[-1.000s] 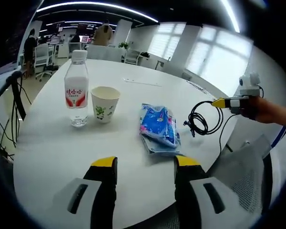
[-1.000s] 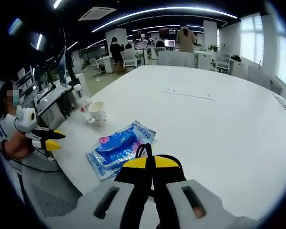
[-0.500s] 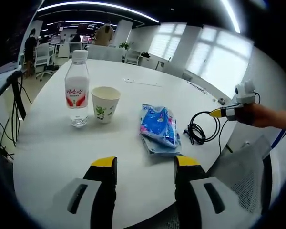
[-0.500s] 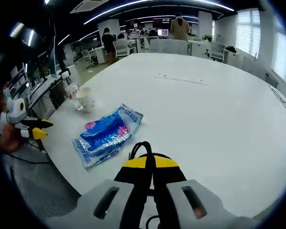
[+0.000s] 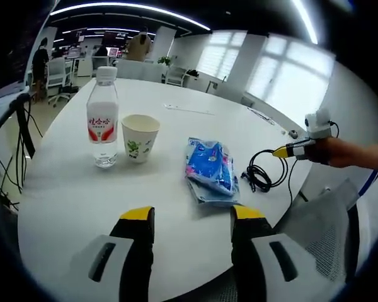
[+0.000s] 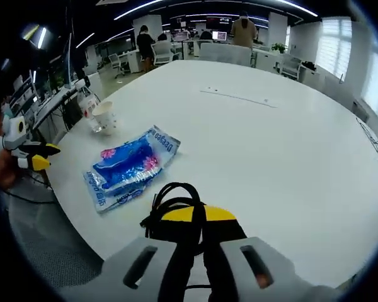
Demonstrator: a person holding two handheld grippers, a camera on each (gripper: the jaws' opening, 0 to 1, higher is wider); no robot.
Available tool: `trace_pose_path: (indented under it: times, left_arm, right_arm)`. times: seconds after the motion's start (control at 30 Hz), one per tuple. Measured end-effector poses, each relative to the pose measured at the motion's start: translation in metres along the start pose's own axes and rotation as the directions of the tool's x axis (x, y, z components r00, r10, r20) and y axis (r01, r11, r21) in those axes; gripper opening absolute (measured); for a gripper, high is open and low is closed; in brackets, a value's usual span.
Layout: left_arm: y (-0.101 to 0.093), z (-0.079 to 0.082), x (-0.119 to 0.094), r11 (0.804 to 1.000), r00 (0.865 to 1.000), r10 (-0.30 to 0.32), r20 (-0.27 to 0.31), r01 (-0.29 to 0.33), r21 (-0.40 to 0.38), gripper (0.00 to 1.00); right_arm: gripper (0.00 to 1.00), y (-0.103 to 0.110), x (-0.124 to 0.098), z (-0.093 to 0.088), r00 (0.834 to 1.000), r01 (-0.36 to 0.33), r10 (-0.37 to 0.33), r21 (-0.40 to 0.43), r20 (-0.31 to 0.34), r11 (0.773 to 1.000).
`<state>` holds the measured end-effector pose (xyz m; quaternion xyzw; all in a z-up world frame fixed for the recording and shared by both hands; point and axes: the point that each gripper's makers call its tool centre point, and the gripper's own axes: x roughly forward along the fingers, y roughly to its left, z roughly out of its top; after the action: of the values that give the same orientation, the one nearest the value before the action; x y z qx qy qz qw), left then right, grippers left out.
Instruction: Arrange the tabletop items into an orderly group along one side of the table until the central work area is clear of visible clutter.
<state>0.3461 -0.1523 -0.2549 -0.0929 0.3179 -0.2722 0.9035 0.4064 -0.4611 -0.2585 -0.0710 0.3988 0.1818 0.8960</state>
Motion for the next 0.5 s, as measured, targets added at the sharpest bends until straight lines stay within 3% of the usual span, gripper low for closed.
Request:
trace_pose_path:
  times: [0.27, 0.5]
  left_arm:
    - [0.000, -0.001, 0.001, 1.000, 1.000, 0.001, -0.003, -0.001, 0.004, 0.48]
    - [0.000, -0.001, 0.001, 1.000, 1.000, 0.002, -0.008, -0.002, 0.005, 0.48]
  right_arm:
    - [0.02, 0.000, 0.007, -0.017, 0.999, -0.005, 0.006, 0.021, -0.034, 1.000]
    - [0.11, -0.001, 0.013, -0.028, 0.997, -0.017, 0.016, -0.015, -0.080, 1.000]
